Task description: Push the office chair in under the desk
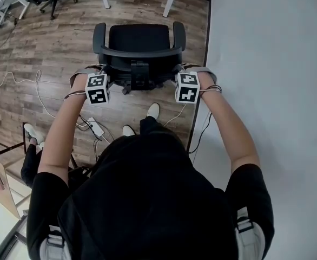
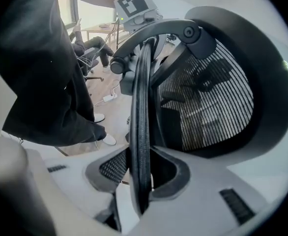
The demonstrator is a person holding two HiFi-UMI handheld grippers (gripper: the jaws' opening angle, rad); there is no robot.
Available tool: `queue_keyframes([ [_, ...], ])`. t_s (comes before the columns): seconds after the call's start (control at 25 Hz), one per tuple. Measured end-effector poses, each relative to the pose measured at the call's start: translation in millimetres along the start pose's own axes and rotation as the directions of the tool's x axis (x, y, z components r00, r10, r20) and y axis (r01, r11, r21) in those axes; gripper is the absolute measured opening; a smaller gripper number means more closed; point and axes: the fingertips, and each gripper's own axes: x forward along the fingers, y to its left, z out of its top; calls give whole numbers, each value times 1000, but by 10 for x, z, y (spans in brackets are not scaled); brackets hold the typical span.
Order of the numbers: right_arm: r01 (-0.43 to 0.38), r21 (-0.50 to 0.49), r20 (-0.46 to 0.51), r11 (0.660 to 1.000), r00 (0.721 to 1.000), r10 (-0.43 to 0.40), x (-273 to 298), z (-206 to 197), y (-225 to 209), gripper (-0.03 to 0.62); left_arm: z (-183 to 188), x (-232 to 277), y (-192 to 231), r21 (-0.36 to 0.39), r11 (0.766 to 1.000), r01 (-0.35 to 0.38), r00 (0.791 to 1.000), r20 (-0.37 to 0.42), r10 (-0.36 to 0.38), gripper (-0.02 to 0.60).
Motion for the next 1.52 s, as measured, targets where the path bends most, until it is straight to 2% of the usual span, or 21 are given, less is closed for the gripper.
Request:
queue_keyframes([
  [0.4, 28, 20, 34, 999, 999, -29, 53, -41, 18, 114, -7, 59, -6, -29, 1000, -10, 1000, 24, 10, 89],
  [1.04, 79, 30, 81, 996, 993, -81, 400, -20, -20, 106, -181, 401, 100, 2, 995, -101, 994, -34, 101, 86],
  [1.52, 83, 53, 79, 995, 993, -87, 665, 44, -148, 106, -387, 618, 262, 19, 992, -123, 990, -66, 124, 81],
])
